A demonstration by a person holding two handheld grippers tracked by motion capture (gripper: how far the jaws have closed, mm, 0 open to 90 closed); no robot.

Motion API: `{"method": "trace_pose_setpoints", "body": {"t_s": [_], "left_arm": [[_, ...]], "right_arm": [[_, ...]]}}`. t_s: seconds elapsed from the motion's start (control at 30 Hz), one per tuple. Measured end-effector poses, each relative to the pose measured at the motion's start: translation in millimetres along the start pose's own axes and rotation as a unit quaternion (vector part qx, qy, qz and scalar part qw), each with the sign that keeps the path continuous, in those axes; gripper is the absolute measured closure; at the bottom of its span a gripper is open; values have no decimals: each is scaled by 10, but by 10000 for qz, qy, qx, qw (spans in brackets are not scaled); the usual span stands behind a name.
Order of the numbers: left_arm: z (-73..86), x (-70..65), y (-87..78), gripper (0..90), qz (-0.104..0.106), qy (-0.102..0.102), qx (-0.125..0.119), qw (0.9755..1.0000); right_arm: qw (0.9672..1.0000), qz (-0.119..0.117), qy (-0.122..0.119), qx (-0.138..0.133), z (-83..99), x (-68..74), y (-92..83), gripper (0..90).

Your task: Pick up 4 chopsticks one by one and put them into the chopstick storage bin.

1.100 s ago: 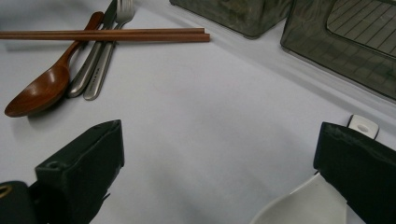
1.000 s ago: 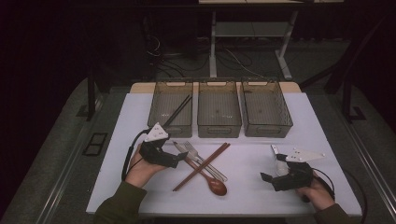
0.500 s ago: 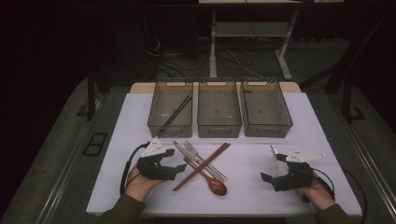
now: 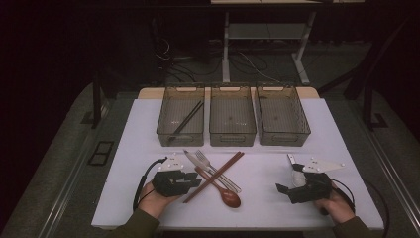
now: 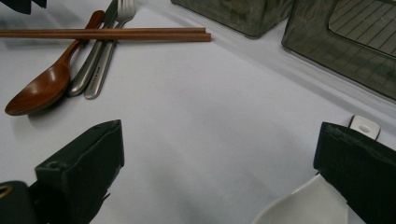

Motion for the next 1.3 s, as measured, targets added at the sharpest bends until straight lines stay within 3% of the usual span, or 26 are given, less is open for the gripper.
{"method": "trace_pose_setpoints", "body": {"t_s": [0.43,1.03,1.3], "left_arm": [[-24,-50,143,779,177,87,219,9996],[-4,-38,185,779,127,154,354,9992],[-2,-21,186,779,49,88,344,9994]], "right_arm": [[10000,9,-9,6,1,-1,1,16],[10000,6,-10,-2,0,1,1,16],[10000,5,-10,-5,-1,1,0,16]]}}
Point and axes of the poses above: each handheld gripper's, and its own axes: y roughly forward along the jaws, z roughly out of its underside, x roughly to its left, the point moved 8 cm from there along y, roughly forward along the jaws, and after that the axes turned 7 degrees about x, right-handed, at the moved point
